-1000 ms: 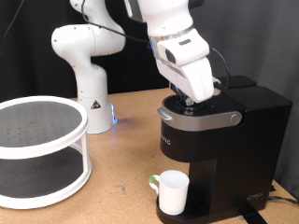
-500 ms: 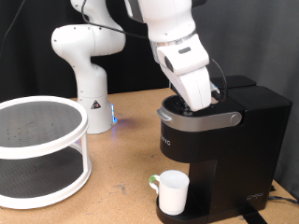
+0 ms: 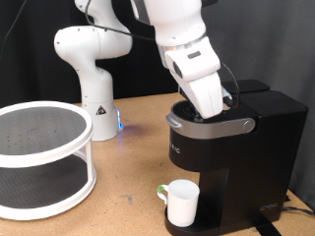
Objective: Make a cup of coffee with the keurig machine
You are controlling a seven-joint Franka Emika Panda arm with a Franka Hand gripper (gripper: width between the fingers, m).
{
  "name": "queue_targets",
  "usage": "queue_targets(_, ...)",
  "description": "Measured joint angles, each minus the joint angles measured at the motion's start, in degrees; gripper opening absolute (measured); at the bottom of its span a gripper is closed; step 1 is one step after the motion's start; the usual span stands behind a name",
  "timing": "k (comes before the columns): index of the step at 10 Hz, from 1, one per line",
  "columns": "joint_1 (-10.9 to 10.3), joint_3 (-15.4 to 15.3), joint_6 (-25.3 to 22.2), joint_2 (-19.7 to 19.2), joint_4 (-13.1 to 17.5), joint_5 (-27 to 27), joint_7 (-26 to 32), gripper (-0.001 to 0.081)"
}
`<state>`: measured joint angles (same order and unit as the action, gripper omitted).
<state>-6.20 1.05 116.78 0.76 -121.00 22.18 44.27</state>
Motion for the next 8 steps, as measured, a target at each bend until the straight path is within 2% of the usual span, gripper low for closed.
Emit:
queue_targets(4,1.0,2.0,2.5,2.3,-3.7,11.1,14.4,0.0)
queue_targets(6,1.4,3.4,1.5,4.9,-5.2,13.2,17.4,0.0)
queue_targets(8,1.9,4.6,0.5,8.1,-6.4,14.1,17.6,0.0)
